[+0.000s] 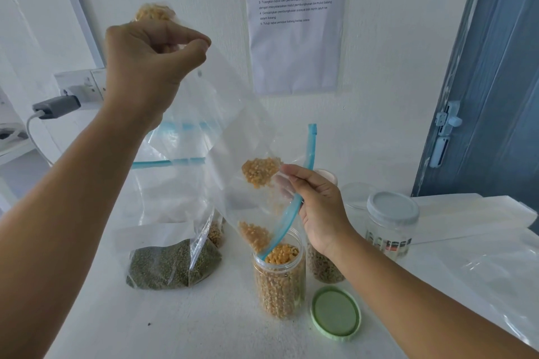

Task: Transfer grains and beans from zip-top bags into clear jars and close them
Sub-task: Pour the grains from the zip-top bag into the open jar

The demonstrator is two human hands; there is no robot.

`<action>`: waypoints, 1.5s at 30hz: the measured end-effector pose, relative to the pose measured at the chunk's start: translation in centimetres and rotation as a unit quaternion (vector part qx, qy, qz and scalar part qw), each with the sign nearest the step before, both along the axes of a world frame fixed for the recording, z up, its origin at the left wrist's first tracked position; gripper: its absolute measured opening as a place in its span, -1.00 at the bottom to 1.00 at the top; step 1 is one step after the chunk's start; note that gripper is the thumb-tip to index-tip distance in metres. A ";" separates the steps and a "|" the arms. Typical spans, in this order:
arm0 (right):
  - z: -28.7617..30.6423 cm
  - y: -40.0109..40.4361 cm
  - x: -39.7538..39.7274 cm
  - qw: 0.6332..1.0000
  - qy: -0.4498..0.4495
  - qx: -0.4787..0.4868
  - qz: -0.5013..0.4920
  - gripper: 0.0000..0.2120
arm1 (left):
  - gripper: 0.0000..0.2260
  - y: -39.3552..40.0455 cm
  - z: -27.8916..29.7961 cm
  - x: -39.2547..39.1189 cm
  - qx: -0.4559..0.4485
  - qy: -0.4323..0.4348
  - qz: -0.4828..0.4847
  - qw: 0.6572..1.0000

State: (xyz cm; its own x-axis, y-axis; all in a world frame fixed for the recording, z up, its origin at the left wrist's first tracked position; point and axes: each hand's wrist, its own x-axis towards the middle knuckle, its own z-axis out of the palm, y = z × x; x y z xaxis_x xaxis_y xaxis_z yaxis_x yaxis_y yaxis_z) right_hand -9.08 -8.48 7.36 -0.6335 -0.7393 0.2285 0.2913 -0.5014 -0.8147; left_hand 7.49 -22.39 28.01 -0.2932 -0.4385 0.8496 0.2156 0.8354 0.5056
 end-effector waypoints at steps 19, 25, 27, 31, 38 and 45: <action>0.0 -0.3 0.2 1.000 0.026 0.000 -0.010 -0.73 | -0.86 -0.5 -0.9 0.4 0.024 -0.004 0.025 0.999; 0.2 -0.2 -0.1 0.999 0.026 -0.006 -0.018 -0.71 | -0.85 -0.6 -0.7 0.2 0.029 0.003 0.022 0.999; 0.1 -0.1 0.0 0.999 0.028 -0.004 -0.015 -0.70 | -0.84 -0.6 -0.8 0.1 0.025 -0.002 0.019 0.999; -0.3 0.2 0.2 1.000 0.019 -0.004 -0.016 -0.69 | -0.80 -0.4 -1.4 -0.1 0.023 -0.008 0.010 1.000; 0.0 0.4 0.0 0.999 0.024 -0.003 -0.021 -0.67 | -0.81 -0.7 -1.5 0.1 0.024 -0.002 0.013 1.000; -0.1 0.3 0.1 0.999 0.030 -0.001 -0.023 -0.63 | -0.79 -0.5 -1.7 0.1 0.022 -0.002 0.009 1.000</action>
